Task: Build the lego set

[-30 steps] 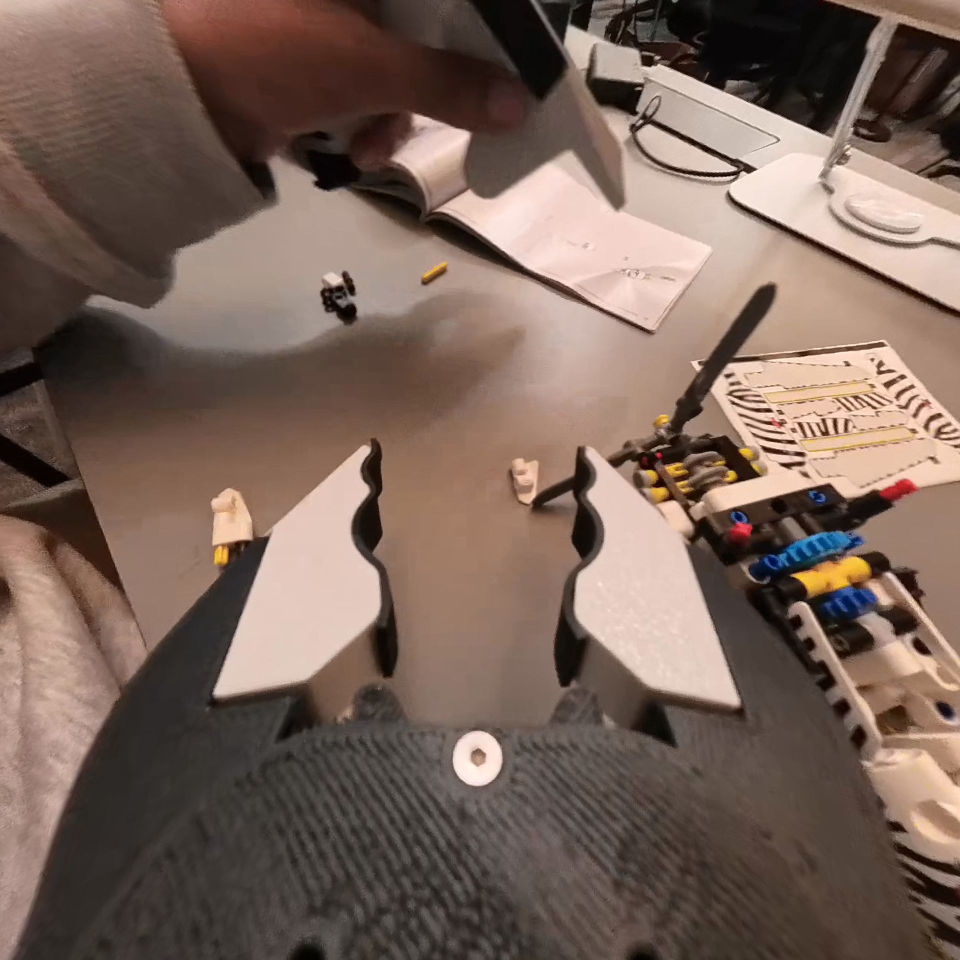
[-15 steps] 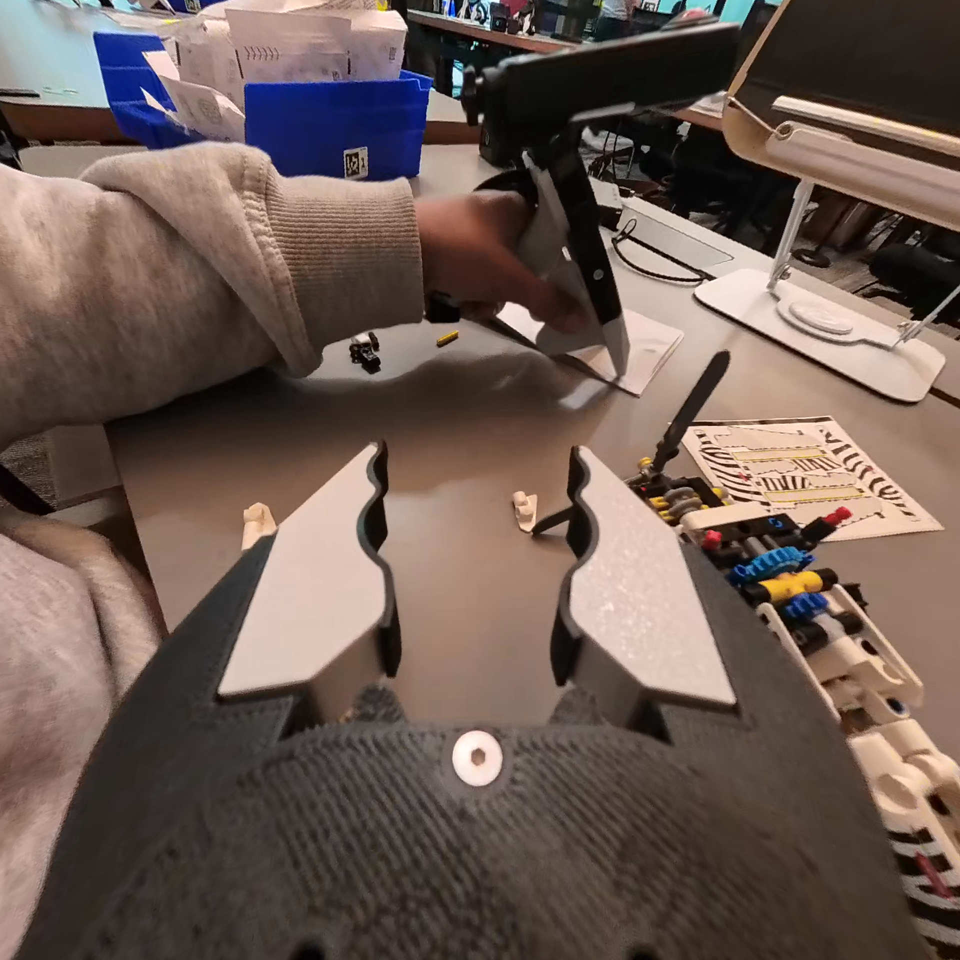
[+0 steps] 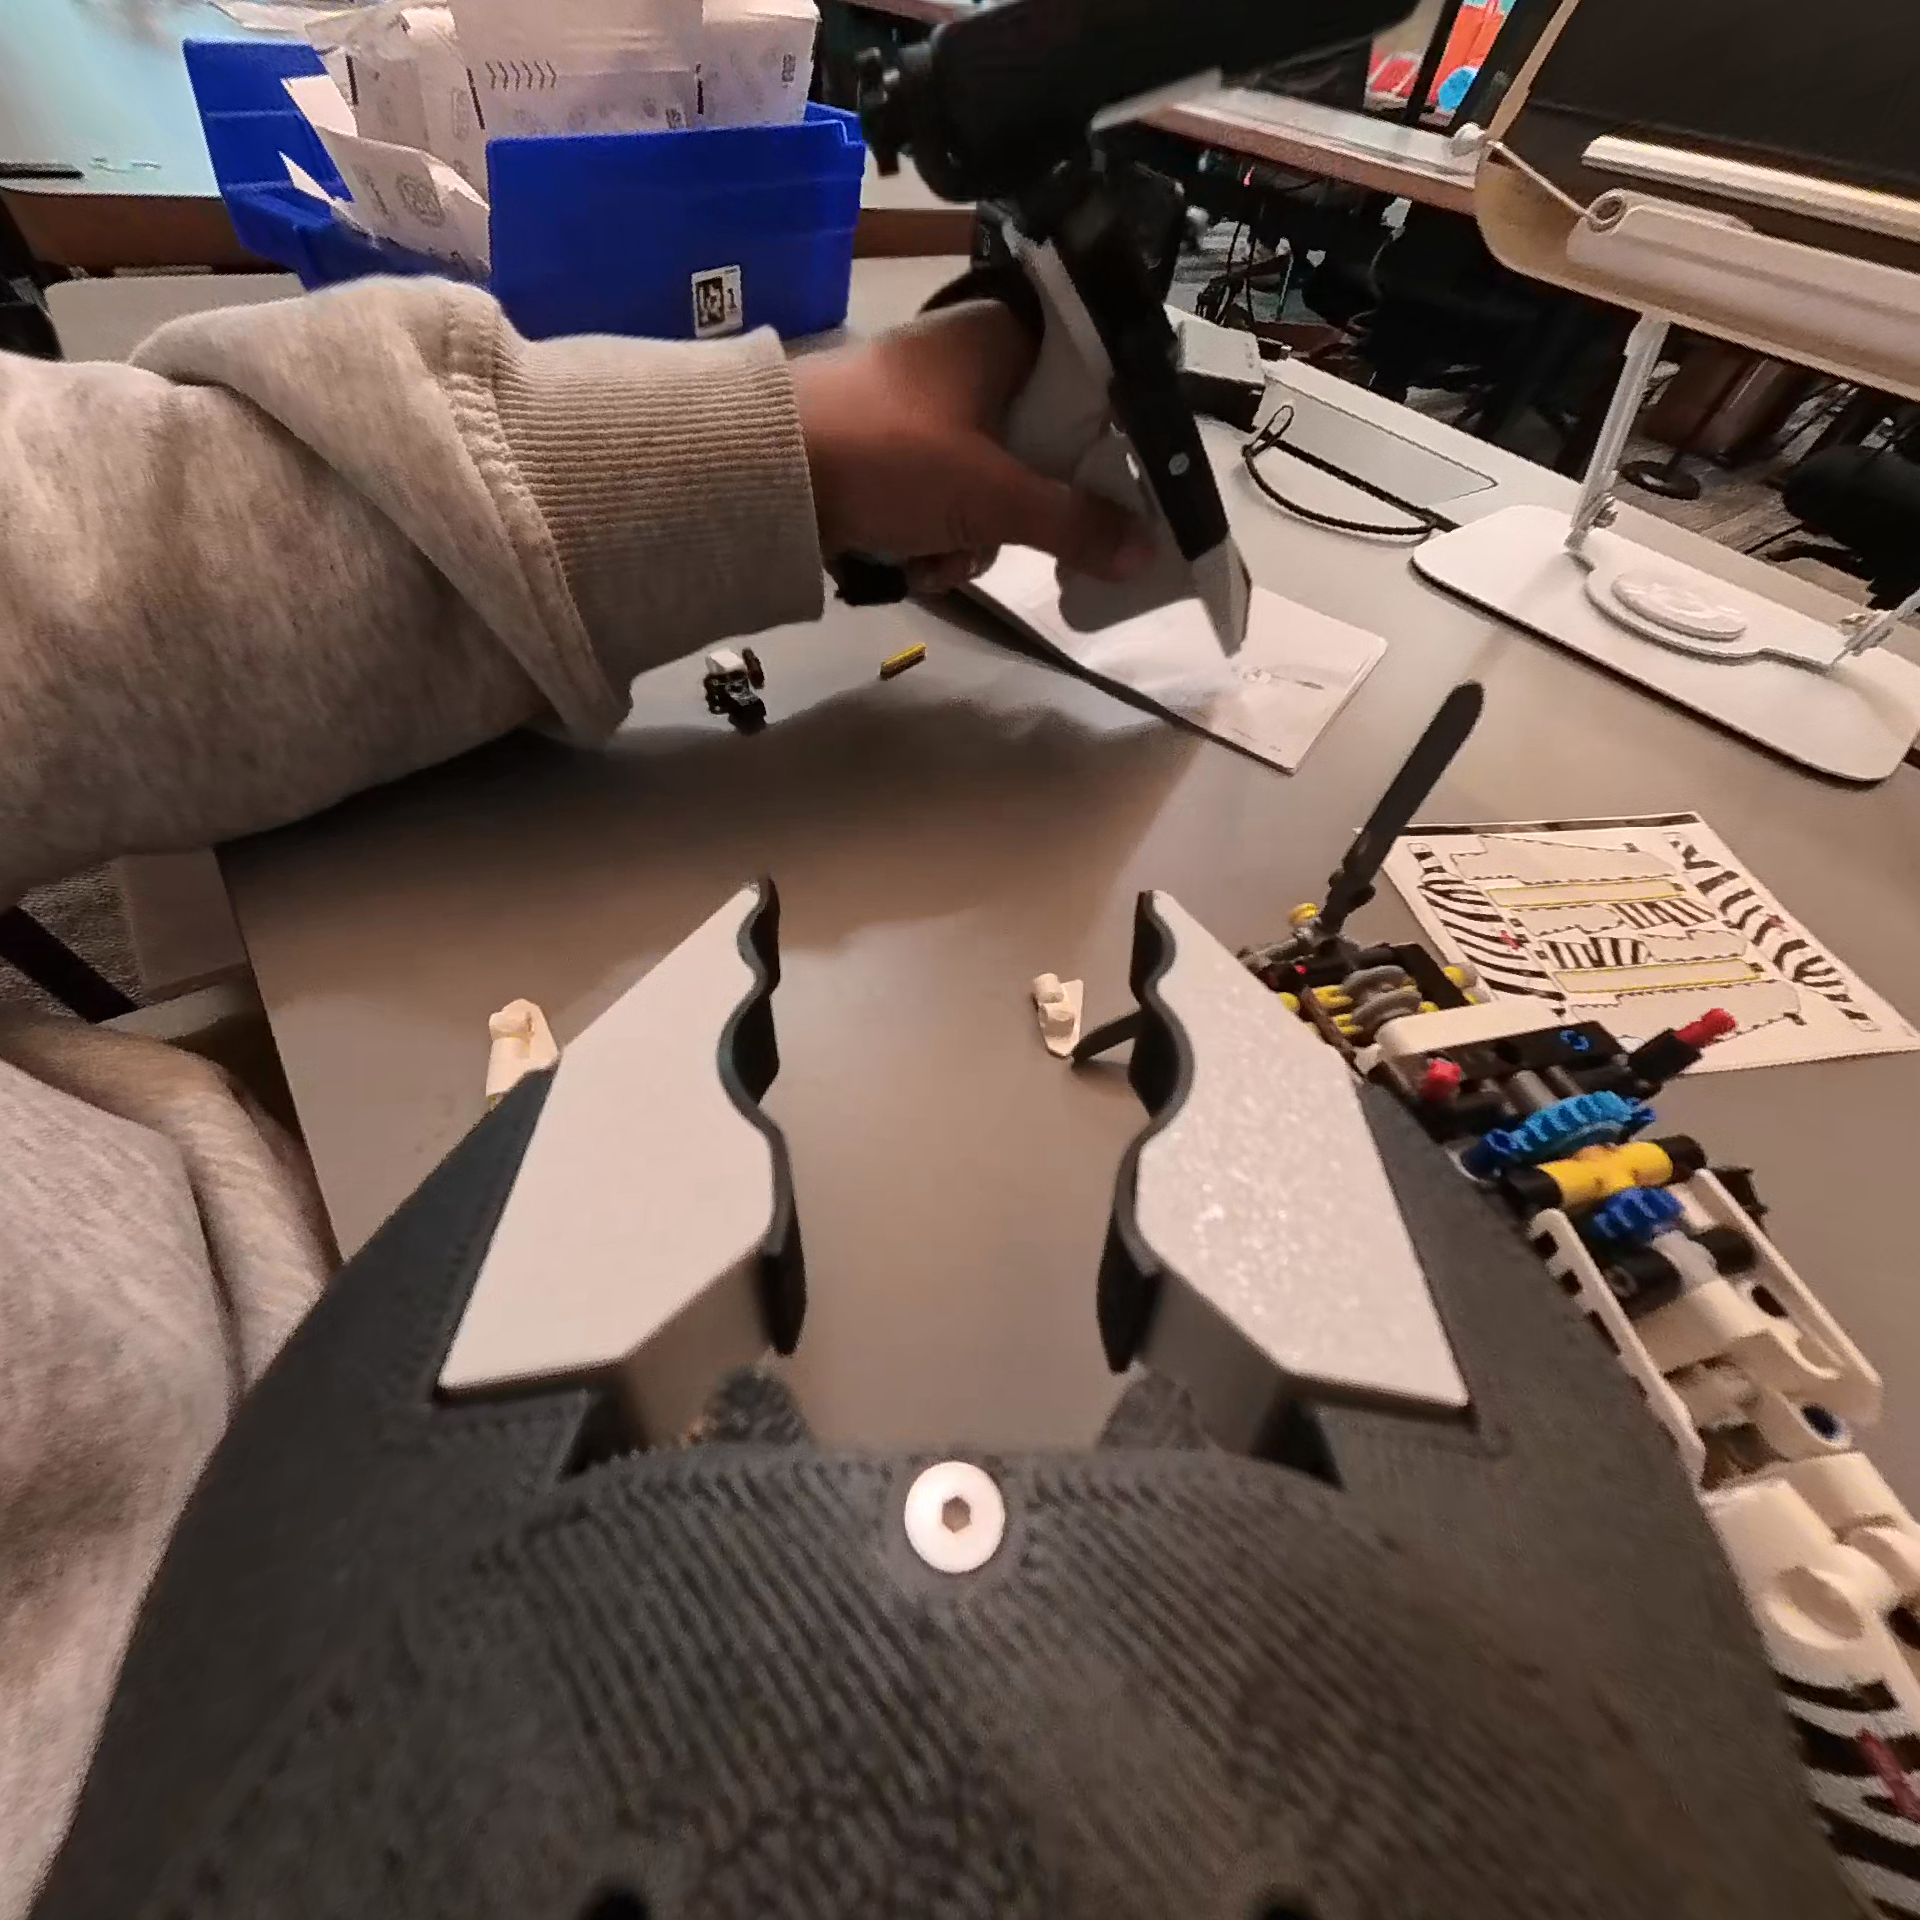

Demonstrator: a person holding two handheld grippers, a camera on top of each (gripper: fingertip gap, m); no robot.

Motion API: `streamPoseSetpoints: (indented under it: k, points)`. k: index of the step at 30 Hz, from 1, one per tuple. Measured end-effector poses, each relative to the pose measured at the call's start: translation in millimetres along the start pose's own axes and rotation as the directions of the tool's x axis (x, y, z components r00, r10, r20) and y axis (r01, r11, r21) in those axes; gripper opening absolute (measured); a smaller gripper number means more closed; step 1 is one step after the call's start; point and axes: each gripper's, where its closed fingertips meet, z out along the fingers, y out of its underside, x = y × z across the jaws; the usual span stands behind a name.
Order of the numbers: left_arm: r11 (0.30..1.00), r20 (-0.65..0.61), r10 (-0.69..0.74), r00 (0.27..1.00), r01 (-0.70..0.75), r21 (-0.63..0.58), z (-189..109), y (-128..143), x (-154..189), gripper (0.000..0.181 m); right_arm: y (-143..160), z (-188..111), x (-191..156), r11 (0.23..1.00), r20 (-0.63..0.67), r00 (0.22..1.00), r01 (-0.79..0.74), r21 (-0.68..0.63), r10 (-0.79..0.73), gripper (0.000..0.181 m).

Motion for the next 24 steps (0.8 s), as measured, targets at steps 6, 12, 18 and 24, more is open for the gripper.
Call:
streamPoseSetpoints:
  k: [6, 12, 18, 24]
  points:
    - [0.999, 0.056, -0.019, 0.998, 0.021, -0.041, 5, 8, -11, 0.094, 0, 0, -1, 1.0, 0.003, 1.0, 0.007, 0.0, -0.007, 0.066]
    - [0.996, 0.105, -0.006, 0.994, 0.015, -0.086, 13, 14, -14, 0.079, 1, 1, -2, 1.0, 0.004, 1.0, 0.019, -0.006, -0.019, 0.065]
    - [0.997, 0.054, -0.01, 0.998, 0.014, -0.078, 12, 11, -5, 0.028, 0, 0, -4, 1.0, 0.005, 1.0, 0.031, -0.001, -0.031, 0.064]
    - [1.0, 0.052, -0.002, 0.999, 0.003, -0.028, 2, 5, -12, 0.0, 0, 0, -5, 0.999, 0.001, 0.999, 0.047, 0.0, -0.047, 0.064]
